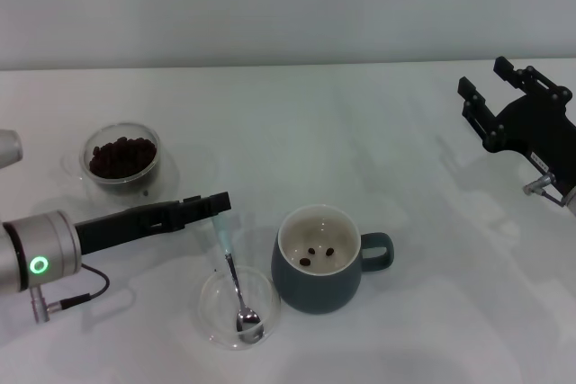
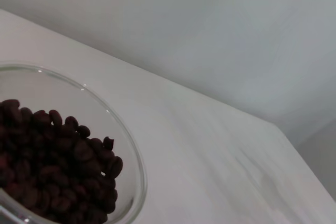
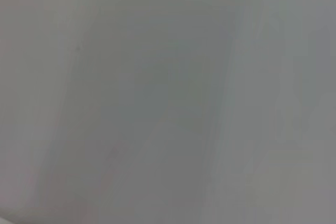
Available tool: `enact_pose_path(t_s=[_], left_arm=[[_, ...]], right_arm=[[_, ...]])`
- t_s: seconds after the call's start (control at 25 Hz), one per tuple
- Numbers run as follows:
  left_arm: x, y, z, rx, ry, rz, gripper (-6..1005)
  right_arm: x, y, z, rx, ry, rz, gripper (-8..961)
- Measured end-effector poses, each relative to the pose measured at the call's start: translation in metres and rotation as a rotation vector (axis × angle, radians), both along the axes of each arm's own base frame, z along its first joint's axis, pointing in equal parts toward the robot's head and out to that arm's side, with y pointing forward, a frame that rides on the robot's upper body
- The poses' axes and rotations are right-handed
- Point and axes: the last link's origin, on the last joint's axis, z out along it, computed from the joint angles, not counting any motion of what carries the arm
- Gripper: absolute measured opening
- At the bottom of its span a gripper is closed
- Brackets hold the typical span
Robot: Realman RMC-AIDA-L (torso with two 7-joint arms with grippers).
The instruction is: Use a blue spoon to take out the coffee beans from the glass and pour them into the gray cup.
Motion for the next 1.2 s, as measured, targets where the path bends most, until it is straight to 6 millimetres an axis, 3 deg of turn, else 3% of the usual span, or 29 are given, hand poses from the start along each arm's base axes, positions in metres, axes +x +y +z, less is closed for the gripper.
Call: enact_pose_path(t_s=[0.24,0.44,0.56,0.84,1.2], left_arm=[[0.0,0.0,0.002,0.001,-0.007,0.002,616],[0.003,-0.003,0.014,0.028,-0.023,-0.033,731],[0.003,-0.004,0.016,0.033,-0.031,-0.031,728],[-0.005,-0.013,0.037,0.111,-0.088,-0.017,728],[-0.003,-0.026,0.075,0.278,-0.116,-0.151,723]], right_arm=[[-0.001,0.0,0.0,0.001,0.002,0.003,532],[-0.001,0.0,0.0,0.002,0.002,0.004,532],[0.0,0.0,0.001,0.005,0.003,0.002,532],[-0.001,0.001,0.002,0.011,0.006,0.004,532],[-0.002,0.001,0.006,0.027,0.011,0.013,532]])
